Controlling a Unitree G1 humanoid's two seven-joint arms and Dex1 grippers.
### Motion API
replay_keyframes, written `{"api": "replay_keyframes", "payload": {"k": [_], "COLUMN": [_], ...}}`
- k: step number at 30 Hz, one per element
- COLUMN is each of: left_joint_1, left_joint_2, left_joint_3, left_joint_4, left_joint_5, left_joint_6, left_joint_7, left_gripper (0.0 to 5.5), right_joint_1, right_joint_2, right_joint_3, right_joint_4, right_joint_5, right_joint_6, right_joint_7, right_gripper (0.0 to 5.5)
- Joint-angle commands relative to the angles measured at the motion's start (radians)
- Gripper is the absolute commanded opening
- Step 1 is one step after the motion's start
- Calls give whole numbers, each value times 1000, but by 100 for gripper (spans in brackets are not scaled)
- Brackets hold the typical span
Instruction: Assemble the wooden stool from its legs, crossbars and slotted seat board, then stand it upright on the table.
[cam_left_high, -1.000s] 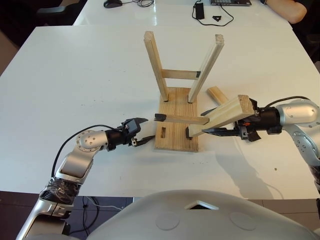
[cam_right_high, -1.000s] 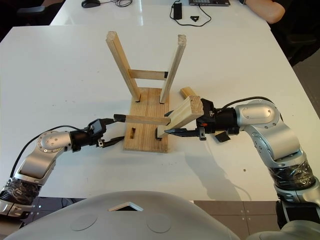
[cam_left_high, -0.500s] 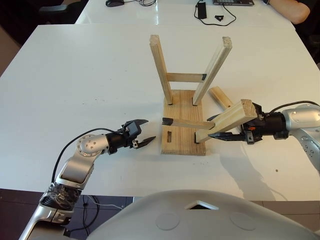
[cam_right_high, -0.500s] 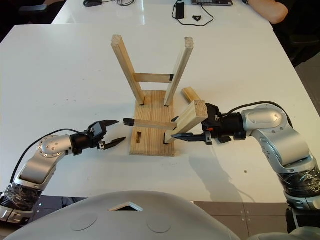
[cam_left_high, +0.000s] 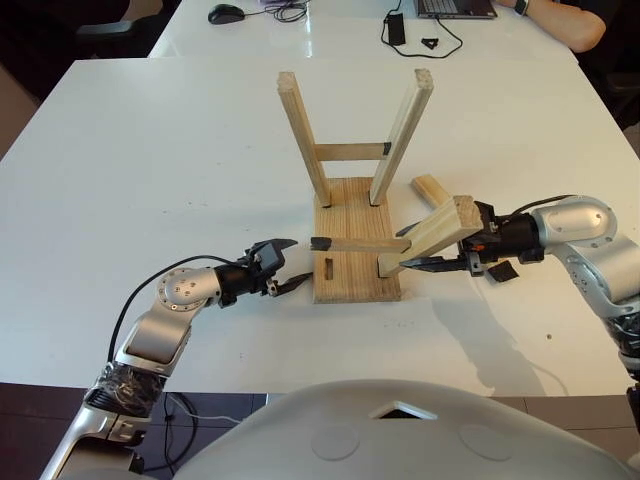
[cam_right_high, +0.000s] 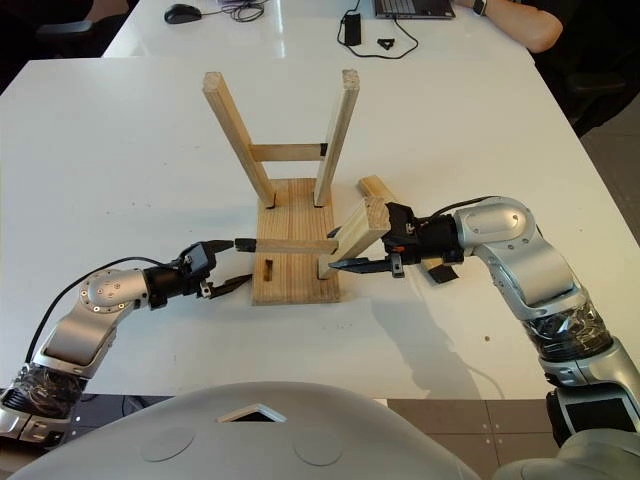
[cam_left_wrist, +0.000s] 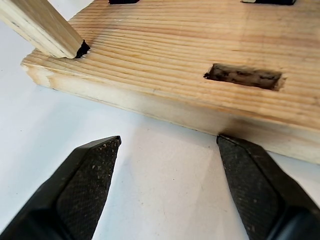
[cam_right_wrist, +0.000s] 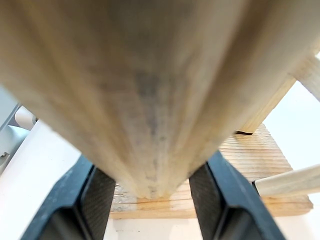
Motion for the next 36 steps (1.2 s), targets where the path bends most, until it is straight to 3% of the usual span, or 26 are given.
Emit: {"api": "replay_keyframes", "payload": {"k": [1, 10, 18, 19, 22, 24, 30, 36], "left_joint_1": [2, 2, -15, -14, -10, -8, 10, 45], "left_joint_2": [-7, -21, -36, -36, -36, -38, -41, -53], "left_joint_3": [-25, -22, -31, -29, -26, -26, -16, -5], "left_joint_4": [-8, -16, -10, -10, -10, -11, -26, -47], "left_joint_5": [20, 25, 31, 31, 31, 31, 29, 34], "left_joint_6": [14, 16, 20, 20, 20, 20, 23, 26], "left_joint_7": [-3, 3, 5, 6, 8, 10, 23, 57], "left_gripper": [356, 356, 356, 356, 356, 356, 356, 356], "right_joint_1": [47, -68, -125, -126, -121, -113, -68, 116], "right_joint_2": [-3, 18, 81, 80, 73, 71, 7, -130], "right_joint_3": [188, 173, 223, 222, 212, 188, 64, -165], "right_joint_4": [172, 191, 259, 250, 226, 208, 131, 98], "right_joint_5": [-262, -165, -213, -220, -246, -260, -233, -227], "right_joint_6": [60, 117, 104, 97, 84, 85, 96, 68], "right_joint_7": [-13, 4, -24, -32, -37, -41, -31, -67], "right_gripper": [200, 200, 200, 236, 271, 306, 306, 306]}}
